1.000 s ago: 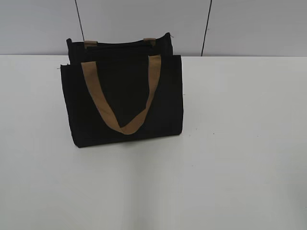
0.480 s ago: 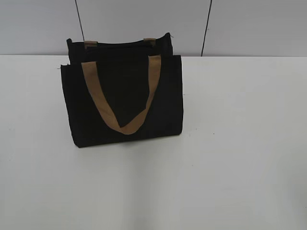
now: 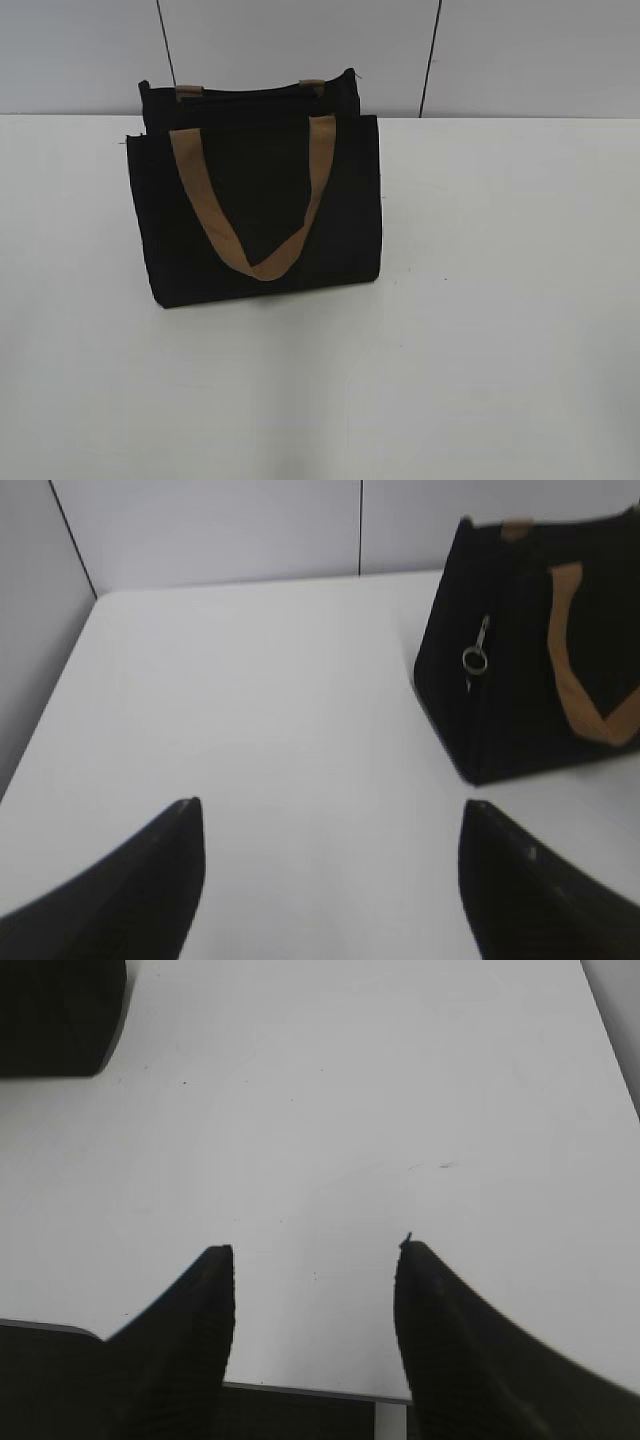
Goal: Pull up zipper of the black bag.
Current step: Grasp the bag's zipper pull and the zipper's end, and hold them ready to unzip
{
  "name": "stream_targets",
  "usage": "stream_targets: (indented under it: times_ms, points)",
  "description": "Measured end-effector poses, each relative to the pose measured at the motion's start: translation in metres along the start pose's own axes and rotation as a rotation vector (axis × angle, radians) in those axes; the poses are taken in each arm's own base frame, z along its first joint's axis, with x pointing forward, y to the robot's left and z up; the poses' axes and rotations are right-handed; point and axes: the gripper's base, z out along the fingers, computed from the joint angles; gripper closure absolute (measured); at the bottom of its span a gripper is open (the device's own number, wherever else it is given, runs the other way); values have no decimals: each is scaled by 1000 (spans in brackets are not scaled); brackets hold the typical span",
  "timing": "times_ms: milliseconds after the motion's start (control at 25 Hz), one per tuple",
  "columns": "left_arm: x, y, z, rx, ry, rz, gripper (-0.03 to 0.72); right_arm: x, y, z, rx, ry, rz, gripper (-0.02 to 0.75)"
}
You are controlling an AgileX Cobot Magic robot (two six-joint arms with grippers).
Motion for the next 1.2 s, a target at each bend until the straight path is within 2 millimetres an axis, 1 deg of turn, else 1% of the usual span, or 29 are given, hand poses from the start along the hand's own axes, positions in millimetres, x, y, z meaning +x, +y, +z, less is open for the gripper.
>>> stream_targets:
  times_ms: [80, 200, 280, 360, 520, 560, 640, 720, 840, 880, 1000, 1080, 1200]
  points:
    - [-13, 1, 11, 4, -51, 3, 95, 0, 0, 0, 0, 0, 0, 342]
    - [-31, 2, 40, -1, -160, 2, 101, 0, 0, 0, 0, 0, 0, 342]
    - [-37, 2, 61, -7, -225, 1, 103, 0, 0, 0, 0, 0, 0, 342]
    - [-34, 2, 87, -9, -251, -5, 104, 0, 0, 0, 0, 0, 0, 342]
    - [-18, 2, 138, -15, -299, -26, 104, 0, 0, 0, 0, 0, 0, 342]
    - [-12, 2, 153, -16, -297, -34, 104, 0, 0, 0, 0, 0, 0, 342]
    - [-1, 1, 174, -14, -304, -55, 104, 0, 0, 0, 0, 0, 0, 342]
    - [13, -1, 200, 5, -259, -58, 104, 0, 0, 0, 0, 0, 0, 342]
    - [24, -3, 224, 30, -271, -66, 104, 0, 0, 0, 0, 0, 0, 342]
    - [33, -3, 236, 36, -243, -76, 104, 0, 0, 0, 0, 0, 0, 342]
    - [54, -2, 260, 72, -167, -106, 104, 0, 0, 0, 0, 0, 0, 342]
    - [67, -3, 278, 135, -102, -89, 104, 0, 0, 0, 0, 0, 0, 342]
    - [77, -7, 302, 271, -46, -22, 104, 0, 0, 0, 0, 0, 0, 342]
